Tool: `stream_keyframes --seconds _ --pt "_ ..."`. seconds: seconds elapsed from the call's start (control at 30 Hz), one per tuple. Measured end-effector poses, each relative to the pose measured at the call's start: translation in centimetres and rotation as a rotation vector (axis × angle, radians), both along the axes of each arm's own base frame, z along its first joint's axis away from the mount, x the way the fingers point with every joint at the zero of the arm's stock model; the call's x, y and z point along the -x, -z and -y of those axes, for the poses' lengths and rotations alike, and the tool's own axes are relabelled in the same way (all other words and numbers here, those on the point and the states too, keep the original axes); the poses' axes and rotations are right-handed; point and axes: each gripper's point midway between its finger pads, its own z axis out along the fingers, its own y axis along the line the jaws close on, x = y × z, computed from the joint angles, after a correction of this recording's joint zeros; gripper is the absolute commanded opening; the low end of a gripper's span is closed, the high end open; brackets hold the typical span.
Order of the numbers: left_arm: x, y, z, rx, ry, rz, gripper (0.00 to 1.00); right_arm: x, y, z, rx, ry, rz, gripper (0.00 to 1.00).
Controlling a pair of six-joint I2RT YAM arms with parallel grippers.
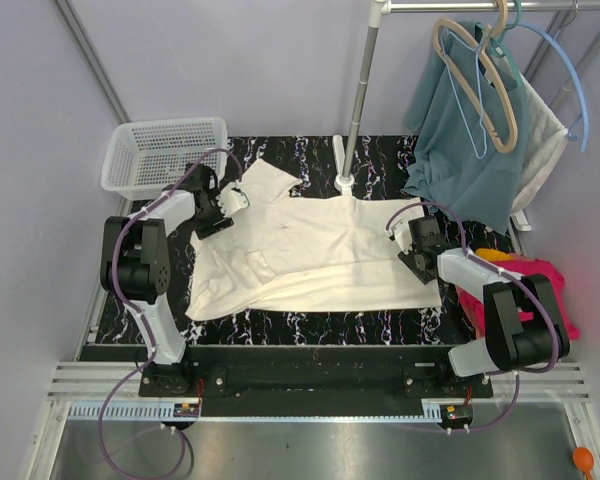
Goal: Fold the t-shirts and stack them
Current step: Fold the tshirt
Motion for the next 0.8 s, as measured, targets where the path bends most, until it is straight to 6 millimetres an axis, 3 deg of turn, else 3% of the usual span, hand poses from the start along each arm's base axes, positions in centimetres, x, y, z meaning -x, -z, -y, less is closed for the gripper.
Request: stream_keyframes --seconds 0.3,0.8 --pt "-1.0 1.1 -1.7 -0.081 -0.017 0.054 0.67 -0.7 0.0 0.2 0.016 0.002 0.017 0.45" --pt "-3.5 0.6 -2.6 -0.125 -0.052 0.167 0.69 -0.7 -0.2 0.2 0.016 0.002 0.022 0.45"
